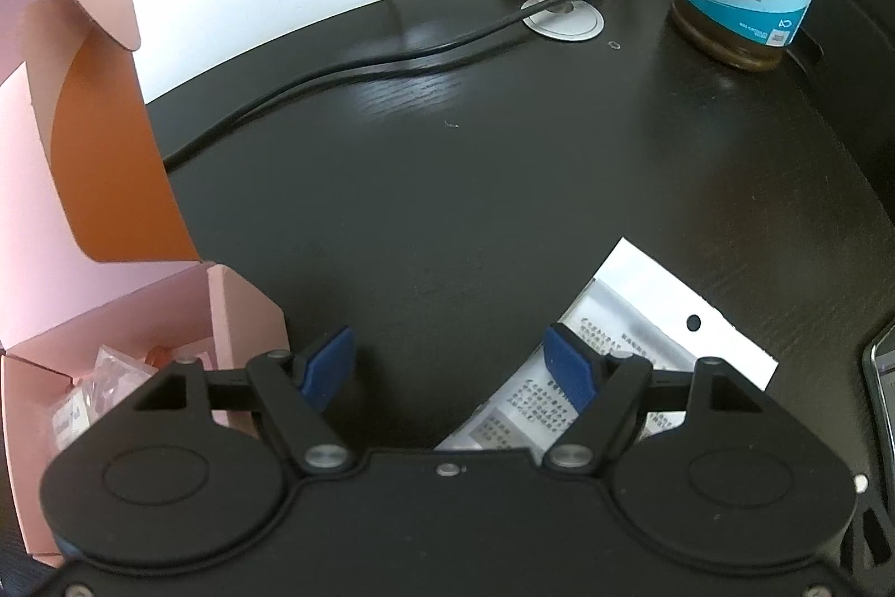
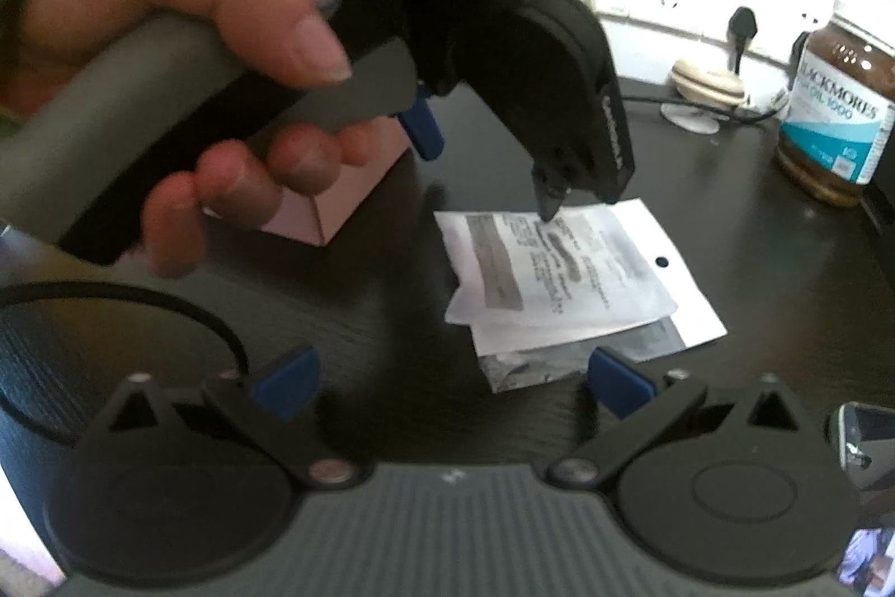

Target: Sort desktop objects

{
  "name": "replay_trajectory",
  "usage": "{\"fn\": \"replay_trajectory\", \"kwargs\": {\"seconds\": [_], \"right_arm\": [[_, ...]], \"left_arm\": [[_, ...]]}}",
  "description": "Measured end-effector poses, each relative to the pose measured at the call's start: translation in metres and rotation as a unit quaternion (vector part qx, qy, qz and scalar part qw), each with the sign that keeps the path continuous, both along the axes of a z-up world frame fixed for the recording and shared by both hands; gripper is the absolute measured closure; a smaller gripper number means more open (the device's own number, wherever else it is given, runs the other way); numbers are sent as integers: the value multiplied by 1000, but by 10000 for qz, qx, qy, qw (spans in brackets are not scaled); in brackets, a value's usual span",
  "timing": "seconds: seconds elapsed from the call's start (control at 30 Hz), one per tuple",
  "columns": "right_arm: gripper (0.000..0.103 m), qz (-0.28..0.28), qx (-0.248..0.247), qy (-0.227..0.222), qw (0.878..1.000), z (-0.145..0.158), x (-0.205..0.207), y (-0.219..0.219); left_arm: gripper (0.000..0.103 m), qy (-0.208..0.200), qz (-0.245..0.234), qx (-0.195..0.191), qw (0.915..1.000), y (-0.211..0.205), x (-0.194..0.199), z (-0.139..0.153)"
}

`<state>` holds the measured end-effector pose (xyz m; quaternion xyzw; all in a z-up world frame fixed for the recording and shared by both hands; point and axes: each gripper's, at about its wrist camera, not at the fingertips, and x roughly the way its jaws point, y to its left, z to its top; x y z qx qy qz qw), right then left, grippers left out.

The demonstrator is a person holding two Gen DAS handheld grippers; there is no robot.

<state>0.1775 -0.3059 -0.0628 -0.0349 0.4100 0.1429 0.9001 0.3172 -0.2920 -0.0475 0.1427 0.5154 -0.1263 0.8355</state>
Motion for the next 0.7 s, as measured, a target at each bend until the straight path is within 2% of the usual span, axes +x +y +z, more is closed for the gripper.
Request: {"fn": "replay_trajectory", "kwargs": {"seconds": [0.27,0.4,0.5,0.53,0.63,0.7], "right_arm": [[1,138,-272,-6,9995,0,21,-8],[1,381,-568,-206,9974,6,27,-8],[1,604,-864,-422,9935,8,28,-5],[1,638,-906,-430,9929,8,28,-4],[1,651,-922,-447,9926,7,29,-5],[1,641,-863,-536,9928,8,28,-5]], "left_arm": [[26,292,-189,-49,9994,-3,-6,0],[26,381,-290,-110,9988,-5,-11,3],[25,360,-365,-343,9981,-6,-12,13],[22,359,-414,-419,9976,-7,-13,16],[19,425,-634,-662,9949,-10,-15,26],[19,433,-784,-676,9937,-14,-18,29]]}}
